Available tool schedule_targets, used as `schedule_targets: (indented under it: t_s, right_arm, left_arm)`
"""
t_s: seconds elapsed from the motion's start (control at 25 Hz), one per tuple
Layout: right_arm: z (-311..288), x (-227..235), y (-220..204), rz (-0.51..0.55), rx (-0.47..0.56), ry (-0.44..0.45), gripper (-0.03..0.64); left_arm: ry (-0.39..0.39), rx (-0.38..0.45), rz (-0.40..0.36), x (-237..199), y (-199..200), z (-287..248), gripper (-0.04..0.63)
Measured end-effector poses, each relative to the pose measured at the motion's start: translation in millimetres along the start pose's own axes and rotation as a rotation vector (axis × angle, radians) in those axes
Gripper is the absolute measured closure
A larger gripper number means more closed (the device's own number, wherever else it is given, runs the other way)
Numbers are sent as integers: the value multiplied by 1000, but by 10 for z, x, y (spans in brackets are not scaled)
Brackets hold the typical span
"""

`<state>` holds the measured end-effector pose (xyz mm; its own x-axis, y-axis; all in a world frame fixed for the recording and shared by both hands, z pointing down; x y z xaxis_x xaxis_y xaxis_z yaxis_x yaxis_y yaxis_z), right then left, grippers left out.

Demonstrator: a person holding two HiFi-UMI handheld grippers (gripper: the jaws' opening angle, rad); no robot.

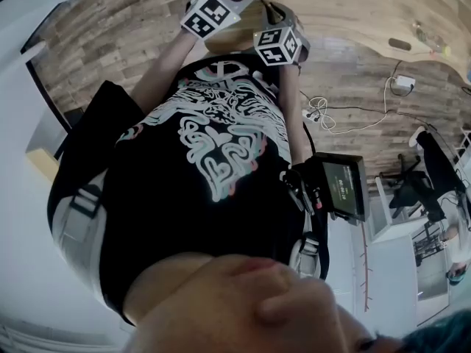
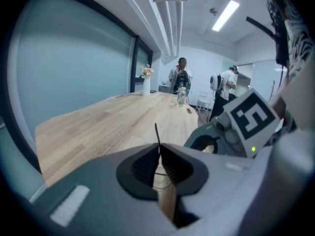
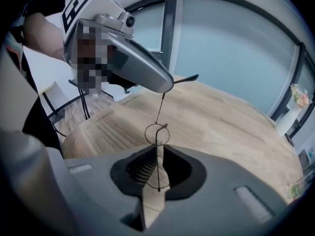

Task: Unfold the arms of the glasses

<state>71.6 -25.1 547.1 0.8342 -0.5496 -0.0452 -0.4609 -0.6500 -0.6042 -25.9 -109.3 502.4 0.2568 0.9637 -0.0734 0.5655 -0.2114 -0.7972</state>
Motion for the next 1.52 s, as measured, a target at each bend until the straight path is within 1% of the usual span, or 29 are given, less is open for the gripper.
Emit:
schedule_targets:
  t_s: [0.2,0.32,0.48,0.64,0.88,0.96,1.16,1.36,1.52]
  right_arm:
    - [-63,-55,71,16,-10,16,580]
    - [-91,-91,92,43,-26,21,580]
    - [-148,-122,93,62,-47,26,580]
    - [-173,-117,63,57,-48,19,580]
    - [-180,-104,62,84,-58,14,584]
    - [-175,-95,64,89,-58,12,607]
    - [-176,-85,73,73,-54,16,609]
    - [-169,-84,77,71,-46,21,609]
    - [-130,-60,60,61,-13,15,609]
  left_arm:
    - [-9,12,32,26,-42,57,591]
    - [-17,17,51,69,-38,81,591]
    - [-30,16,52,123,-20,97,591]
    - [-36,11,56,152,-1,79,591]
    - [-37,6,55,136,6,63,591]
    - [-36,7,57,139,11,63,591]
    - [-32,7,58,124,8,68,591]
    - [-28,14,86,92,24,63,591]
    - [-20,12,90,90,14,60,591]
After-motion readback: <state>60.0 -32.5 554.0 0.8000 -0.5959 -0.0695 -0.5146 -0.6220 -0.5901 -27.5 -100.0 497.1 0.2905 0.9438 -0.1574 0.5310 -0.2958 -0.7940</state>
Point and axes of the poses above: the fingertips, and each gripper's own axes: z backward along the fingers, x to its right, y out of its top, the point moved 9 cm from there along z, backward along the fingers, and after that the axes turned 5 degrees about y, right-handed, at the moved point
